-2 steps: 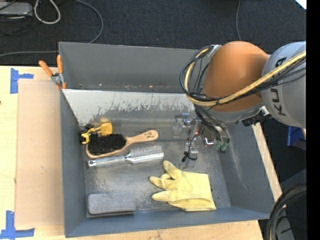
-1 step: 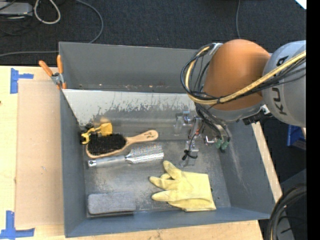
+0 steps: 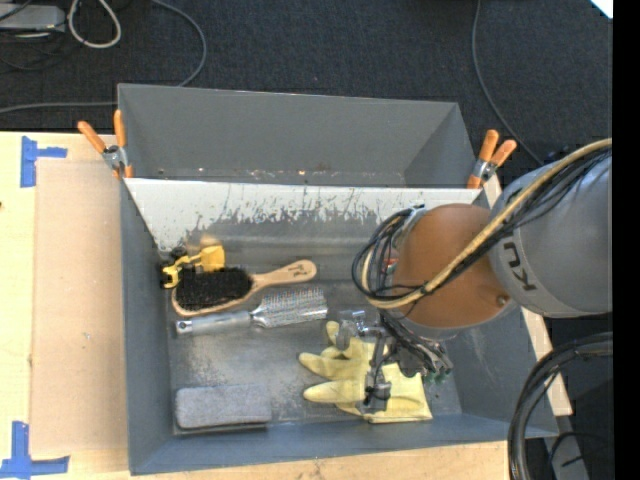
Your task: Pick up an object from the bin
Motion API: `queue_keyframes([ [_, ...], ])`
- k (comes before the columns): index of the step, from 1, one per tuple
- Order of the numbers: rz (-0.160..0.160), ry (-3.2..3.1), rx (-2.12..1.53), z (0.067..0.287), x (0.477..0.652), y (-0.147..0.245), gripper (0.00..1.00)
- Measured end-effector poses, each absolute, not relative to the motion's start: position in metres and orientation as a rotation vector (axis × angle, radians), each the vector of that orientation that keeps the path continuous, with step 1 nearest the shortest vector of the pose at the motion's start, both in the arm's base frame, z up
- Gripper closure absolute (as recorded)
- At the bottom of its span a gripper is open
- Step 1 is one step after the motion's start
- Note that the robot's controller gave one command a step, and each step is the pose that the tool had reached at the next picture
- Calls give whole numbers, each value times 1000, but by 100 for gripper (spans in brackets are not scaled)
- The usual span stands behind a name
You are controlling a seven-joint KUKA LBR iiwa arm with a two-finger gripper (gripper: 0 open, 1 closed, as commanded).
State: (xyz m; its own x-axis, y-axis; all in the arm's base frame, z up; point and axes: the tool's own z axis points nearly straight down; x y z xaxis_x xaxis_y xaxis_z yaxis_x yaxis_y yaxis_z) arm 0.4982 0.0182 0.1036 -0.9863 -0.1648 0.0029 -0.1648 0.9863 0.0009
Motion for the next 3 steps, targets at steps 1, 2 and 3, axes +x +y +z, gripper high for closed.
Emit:
queue_keyframes([
  [1, -1, -3138, 255, 158, 493, 19, 0],
  [2, -5, -3076, 558, 98, 483, 7, 0],
  [3, 1, -3062, 755, 69, 496, 8, 0],
])
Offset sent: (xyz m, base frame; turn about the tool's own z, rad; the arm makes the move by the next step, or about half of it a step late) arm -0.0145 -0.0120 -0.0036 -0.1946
